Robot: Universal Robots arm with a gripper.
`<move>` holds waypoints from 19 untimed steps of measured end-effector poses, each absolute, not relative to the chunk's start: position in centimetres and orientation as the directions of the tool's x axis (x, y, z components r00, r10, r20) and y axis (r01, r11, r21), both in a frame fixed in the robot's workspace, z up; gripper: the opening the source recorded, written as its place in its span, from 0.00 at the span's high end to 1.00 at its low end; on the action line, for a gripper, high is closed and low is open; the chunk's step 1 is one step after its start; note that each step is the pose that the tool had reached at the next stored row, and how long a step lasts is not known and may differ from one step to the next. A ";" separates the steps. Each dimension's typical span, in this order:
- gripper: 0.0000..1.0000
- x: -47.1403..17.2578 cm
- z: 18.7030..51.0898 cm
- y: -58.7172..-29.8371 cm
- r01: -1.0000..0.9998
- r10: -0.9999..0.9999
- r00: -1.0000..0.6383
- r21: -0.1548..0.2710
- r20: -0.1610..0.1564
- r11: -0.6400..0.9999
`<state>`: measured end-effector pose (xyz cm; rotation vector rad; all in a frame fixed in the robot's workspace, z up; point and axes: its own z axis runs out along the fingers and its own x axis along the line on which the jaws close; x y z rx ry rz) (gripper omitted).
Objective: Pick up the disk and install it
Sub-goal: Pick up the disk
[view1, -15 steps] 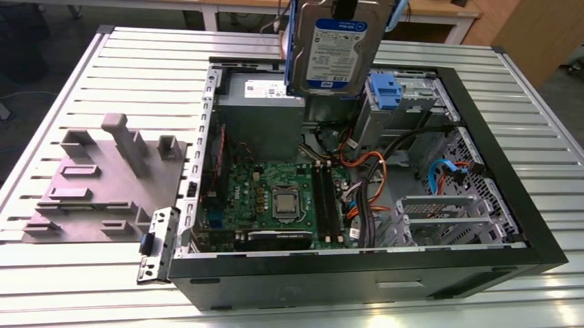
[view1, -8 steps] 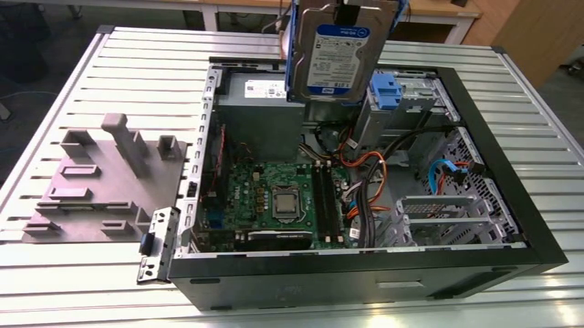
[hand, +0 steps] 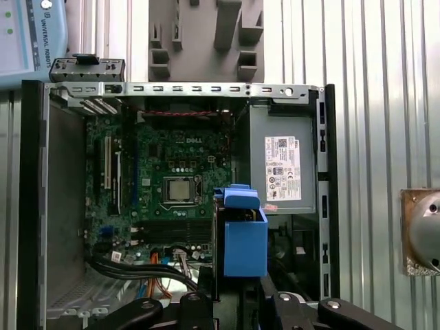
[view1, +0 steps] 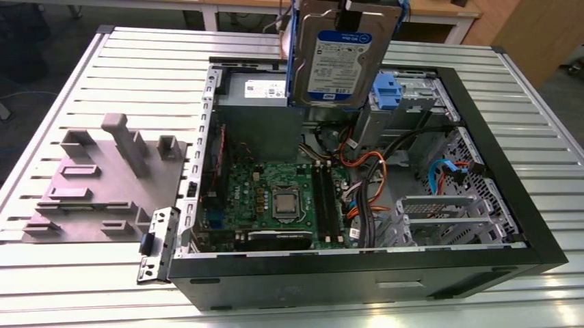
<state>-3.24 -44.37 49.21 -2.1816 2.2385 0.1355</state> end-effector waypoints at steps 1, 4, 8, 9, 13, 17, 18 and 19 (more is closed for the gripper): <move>0.65 -3.2 49.2 -44.5 -0.998 -0.997 -0.028 0.053 -0.070 0.024; 0.65 -3.2 49.2 -45.0 -0.998 -0.997 -0.028 0.053 -0.070 0.024; 0.65 -3.2 49.2 -45.6 -0.998 -0.997 -0.028 0.053 -0.070 0.024; 0.65 -3.2 49.2 -45.8 -0.998 -0.997 -0.028 0.053 -0.070 0.024; 0.65 -3.2 49.2 -46.4 -0.998 -0.997 -0.027 0.053 -0.070 0.024; 0.65 -3.2 49.2 -47.0 -0.998 -0.997 -0.027 0.053 -0.070 0.024; 0.65 -3.2 49.2 -47.2 -0.998 -0.997 -0.028 0.053 -0.070 0.024; 0.65 -3.2 49.2 -47.3 -0.998 -0.997 -0.027 0.053 -0.070 0.024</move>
